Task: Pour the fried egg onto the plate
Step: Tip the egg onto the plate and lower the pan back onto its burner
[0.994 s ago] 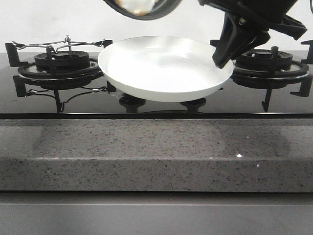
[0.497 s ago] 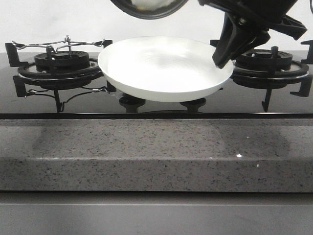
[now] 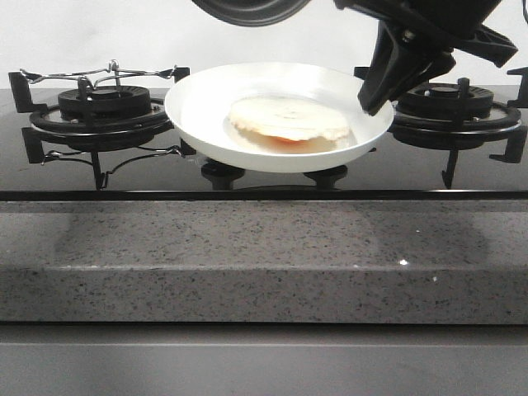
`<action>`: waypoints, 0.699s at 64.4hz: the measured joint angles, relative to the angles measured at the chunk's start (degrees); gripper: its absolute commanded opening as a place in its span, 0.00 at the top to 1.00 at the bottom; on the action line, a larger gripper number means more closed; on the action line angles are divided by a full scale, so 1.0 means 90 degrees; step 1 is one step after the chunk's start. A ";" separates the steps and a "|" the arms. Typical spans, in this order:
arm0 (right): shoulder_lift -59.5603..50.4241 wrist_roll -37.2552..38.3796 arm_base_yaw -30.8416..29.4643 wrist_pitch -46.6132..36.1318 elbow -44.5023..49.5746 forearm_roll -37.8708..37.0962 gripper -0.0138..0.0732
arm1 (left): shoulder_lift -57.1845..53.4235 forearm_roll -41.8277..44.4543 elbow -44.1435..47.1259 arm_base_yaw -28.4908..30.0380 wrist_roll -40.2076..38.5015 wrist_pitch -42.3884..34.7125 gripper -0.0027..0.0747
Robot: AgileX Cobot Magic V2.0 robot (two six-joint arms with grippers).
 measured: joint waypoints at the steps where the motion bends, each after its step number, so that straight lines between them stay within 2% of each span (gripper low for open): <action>1: 0.0000 0.0000 0.0000 0.0000 0.0000 0.0000 0.92 | 0.0000 0.0000 0.0000 0.0062 -0.0133 0.0000 0.99; 16: 0.0000 0.0000 0.0000 0.0000 0.0000 0.0000 0.92 | 0.0365 -0.0047 0.0000 0.1255 -0.2145 0.0010 0.99; 26: 0.0000 0.0000 0.0000 0.0000 0.0000 0.0000 0.92 | 0.0814 -0.0349 0.0000 0.2212 -0.3444 0.0362 0.99; 33: 0.0000 0.0000 0.0000 0.0000 0.0000 0.0000 0.92 | 0.1286 -0.0741 0.0000 0.2796 -0.3910 0.0859 0.99; 45: 0.0000 0.0000 0.0000 0.0000 0.0000 0.0000 0.92 | 0.2056 -0.1652 0.0000 0.3426 -0.4079 0.1609 0.99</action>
